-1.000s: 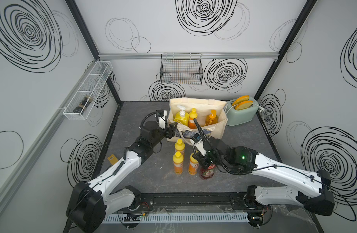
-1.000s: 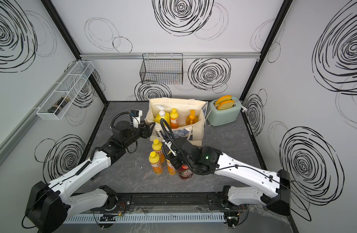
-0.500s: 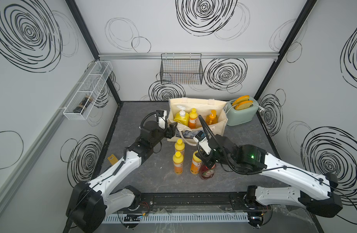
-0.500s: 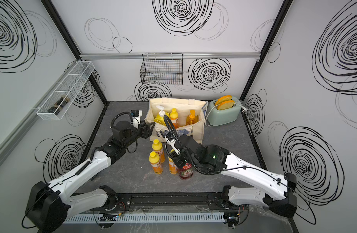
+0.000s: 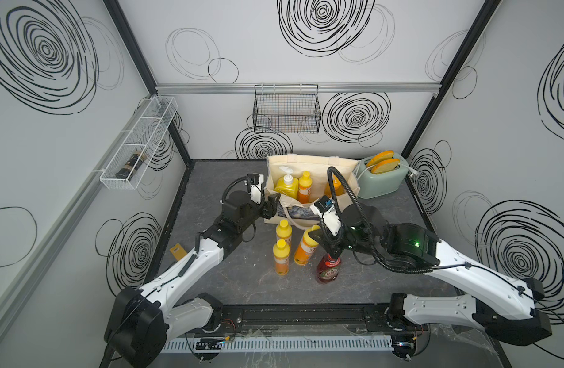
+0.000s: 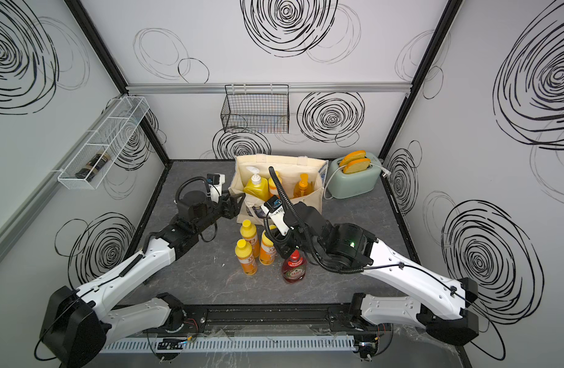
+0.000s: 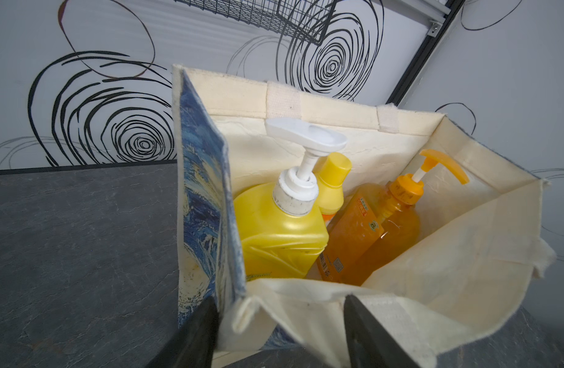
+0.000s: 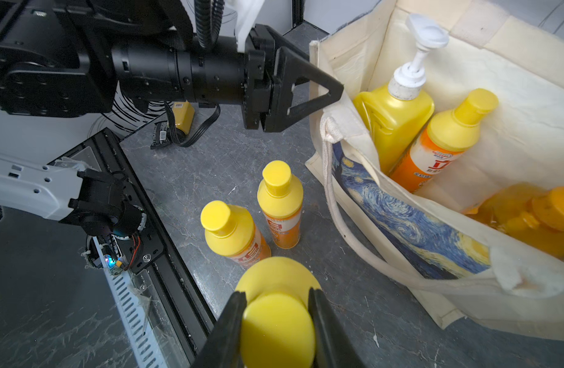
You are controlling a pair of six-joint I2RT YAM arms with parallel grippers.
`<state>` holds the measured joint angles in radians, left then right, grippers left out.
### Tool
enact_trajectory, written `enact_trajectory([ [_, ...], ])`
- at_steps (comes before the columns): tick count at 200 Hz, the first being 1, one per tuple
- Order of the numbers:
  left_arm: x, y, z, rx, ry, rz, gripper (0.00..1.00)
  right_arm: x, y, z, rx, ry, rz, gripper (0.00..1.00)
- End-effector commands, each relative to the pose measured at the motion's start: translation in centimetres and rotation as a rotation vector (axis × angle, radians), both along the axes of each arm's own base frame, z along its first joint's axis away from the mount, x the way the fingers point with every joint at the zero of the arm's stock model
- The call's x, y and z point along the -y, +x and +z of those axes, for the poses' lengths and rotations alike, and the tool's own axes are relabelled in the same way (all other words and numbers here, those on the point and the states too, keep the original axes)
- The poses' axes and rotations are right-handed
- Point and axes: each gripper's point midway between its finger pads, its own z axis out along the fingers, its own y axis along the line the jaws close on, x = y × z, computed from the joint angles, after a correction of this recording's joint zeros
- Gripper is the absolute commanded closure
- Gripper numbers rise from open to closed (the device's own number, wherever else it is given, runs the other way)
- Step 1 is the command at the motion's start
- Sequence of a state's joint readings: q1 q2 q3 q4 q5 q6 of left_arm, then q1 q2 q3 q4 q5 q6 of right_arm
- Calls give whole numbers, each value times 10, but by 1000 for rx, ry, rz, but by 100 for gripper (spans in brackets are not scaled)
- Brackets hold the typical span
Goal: Pack dish soap into the shopping bag
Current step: Place the bottle of dish soap in the shopping bag.
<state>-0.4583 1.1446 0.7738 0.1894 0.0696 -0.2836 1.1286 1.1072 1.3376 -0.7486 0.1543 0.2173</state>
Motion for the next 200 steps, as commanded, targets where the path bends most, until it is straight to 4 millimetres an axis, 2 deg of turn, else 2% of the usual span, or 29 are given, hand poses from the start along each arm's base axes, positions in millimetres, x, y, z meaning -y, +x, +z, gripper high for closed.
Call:
enact_trajectory([
  [1, 7, -3, 16, 57, -17, -28, 35, 2, 6, 60, 88, 159, -9, 100],
  [54, 6, -1, 13, 49, -10, -20, 34, 19, 15, 97, 113, 217, -24, 100],
  [132, 6, 2, 5, 41, 37, 3, 34, 30, 14, 181, 239, 367, -13, 100],
  [172, 6, 1, 6, 46, 47, 11, 34, 30, 20, 206, 286, 382, -22, 100],
  [200, 4, 1, 7, 53, 54, 22, 35, 33, 33, 217, 334, 371, -78, 100],
])
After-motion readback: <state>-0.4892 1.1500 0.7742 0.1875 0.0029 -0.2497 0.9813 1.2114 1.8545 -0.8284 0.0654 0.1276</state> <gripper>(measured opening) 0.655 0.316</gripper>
